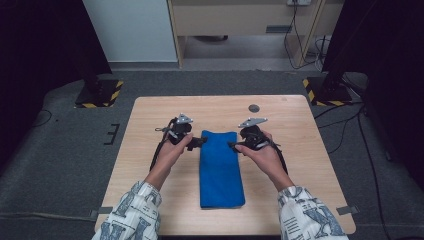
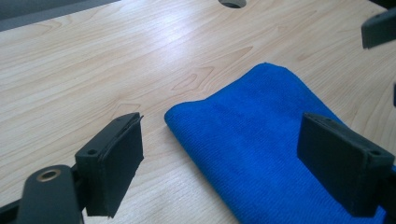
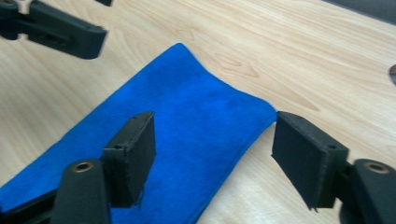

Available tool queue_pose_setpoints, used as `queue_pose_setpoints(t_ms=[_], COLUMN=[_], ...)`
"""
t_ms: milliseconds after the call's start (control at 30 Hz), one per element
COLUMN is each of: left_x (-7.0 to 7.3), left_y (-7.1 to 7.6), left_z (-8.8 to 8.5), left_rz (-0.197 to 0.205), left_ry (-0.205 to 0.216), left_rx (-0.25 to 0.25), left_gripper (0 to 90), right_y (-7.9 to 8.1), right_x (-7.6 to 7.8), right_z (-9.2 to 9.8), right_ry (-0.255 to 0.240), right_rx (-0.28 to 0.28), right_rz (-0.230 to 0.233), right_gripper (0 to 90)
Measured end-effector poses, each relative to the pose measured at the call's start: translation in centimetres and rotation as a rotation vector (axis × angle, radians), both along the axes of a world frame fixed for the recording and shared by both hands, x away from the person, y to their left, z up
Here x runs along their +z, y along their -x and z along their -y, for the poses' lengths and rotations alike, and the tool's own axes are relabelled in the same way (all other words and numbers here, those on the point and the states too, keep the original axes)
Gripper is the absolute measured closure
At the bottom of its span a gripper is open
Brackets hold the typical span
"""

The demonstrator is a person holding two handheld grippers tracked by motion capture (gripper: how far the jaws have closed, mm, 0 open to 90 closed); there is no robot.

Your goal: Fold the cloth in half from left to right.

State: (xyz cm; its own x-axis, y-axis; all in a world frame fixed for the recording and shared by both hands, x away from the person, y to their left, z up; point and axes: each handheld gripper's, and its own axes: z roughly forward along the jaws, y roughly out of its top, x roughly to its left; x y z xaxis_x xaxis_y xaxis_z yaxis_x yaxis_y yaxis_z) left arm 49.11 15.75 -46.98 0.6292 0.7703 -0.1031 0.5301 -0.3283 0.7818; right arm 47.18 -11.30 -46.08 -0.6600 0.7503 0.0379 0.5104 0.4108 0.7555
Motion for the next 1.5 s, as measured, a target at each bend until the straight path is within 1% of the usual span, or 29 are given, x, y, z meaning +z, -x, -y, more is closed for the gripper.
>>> queue_pose_setpoints(t_ms=[67,167,200,267,367,500,600,667,767,867,967,1000,1067,1133,1167,1233,1367,1400,1500], left_x=[0.0,-0.1,-0.2,-0.4,-0.7,-1.2,-1.7,-2.0,-2.5,-2.8,-3.4,-3.6,-3.9,-4.1,-4.2,-4.4,-4.9,-5.0,-5.4], left_y=[0.0,-0.2,-0.4,-0.7,-0.9,-1.3,-1.7,-2.0,-2.5,-2.8,-3.1,-3.1,-3.2,-3.3,-3.4,-3.5,-3.7,-3.8,-3.9], left_z=[0.0,0.0,0.0,0.1,0.1,-0.2,-0.3,-0.2,-0.1,0.0,0.3,0.4,0.5,0.6,0.6,0.5,0.6,0.6,0.5], left_rz=[0.002,-0.004,-0.014,-0.024,-0.031,-0.045,-0.054,-0.06,-0.074,-0.081,-0.093,-0.094,-0.1,-0.107,-0.11,-0.114,-0.122,-0.123,-0.13], left_ry=[0.005,0.025,0.008,-0.012,-0.004,-0.018,-0.015,-0.014,0.003,0.005,-0.006,-0.016,-0.019,-0.013,-0.008,-0.011,-0.021,-0.023,-0.027], left_rx=[0.004,0.007,-0.002,0.0,0.004,0.019,0.033,0.039,0.055,0.064,0.065,0.062,0.06,0.064,0.069,0.072,0.072,0.074,0.078], left_gripper=[14.0,14.3,14.3,15.4,15.7,16.1,16.8,18.1,20.0,21.9,22.6,22.8,22.9,23.5,25.1,29.0,33.7,34.7,37.7], right_y=[-0.4,-1.1,-1.4,-2.1,-2.7,-3.2,-3.6,-4.0,-4.7,-5.3,-5.9,-6.0,-6.3,-6.6,-6.7,-6.9,-7.2,-7.3,-7.5], right_x=[0.0,-0.1,-0.2,-0.5,-0.9,-1.2,-1.6,-1.8,-2.3,-2.5,-2.8,-3.0,-3.4,-3.9,-4.1,-4.4,-4.7,-4.9,-5.4], right_z=[0.1,0.1,0.1,0.1,0.1,0.2,0.2,0.0,-0.4,-0.7,-0.9,-0.9,-1.0,-0.9,-0.9,-0.7,-0.7,-0.7,-0.8], right_ry=[0.005,0.019,0.019,0.024,0.025,0.038,0.043,0.038,0.04,0.042,0.046,0.04,0.039,0.045,0.042,0.023,-0.005,-0.008,0.005], right_rx=[-0.003,-0.004,-0.006,-0.011,-0.034,-0.045,-0.054,-0.057,-0.056,-0.063,-0.077,-0.087,-0.091,-0.095,-0.102,-0.122,-0.126,-0.128,-0.138], right_rz=[-0.001,-0.001,-0.006,0.001,-0.004,0.004,0.0,-0.007,-0.021,-0.031,-0.038,-0.044,-0.055,-0.064,-0.069,-0.081,-0.087,-0.095,-0.101], right_gripper=[35.8,40.7,42.5,46.4,52.2,58.2,62.2,65.4,67.7,69.0,74.4,75.4,75.4,73.4,71.8,68.7,63.7,61.9,57.3])
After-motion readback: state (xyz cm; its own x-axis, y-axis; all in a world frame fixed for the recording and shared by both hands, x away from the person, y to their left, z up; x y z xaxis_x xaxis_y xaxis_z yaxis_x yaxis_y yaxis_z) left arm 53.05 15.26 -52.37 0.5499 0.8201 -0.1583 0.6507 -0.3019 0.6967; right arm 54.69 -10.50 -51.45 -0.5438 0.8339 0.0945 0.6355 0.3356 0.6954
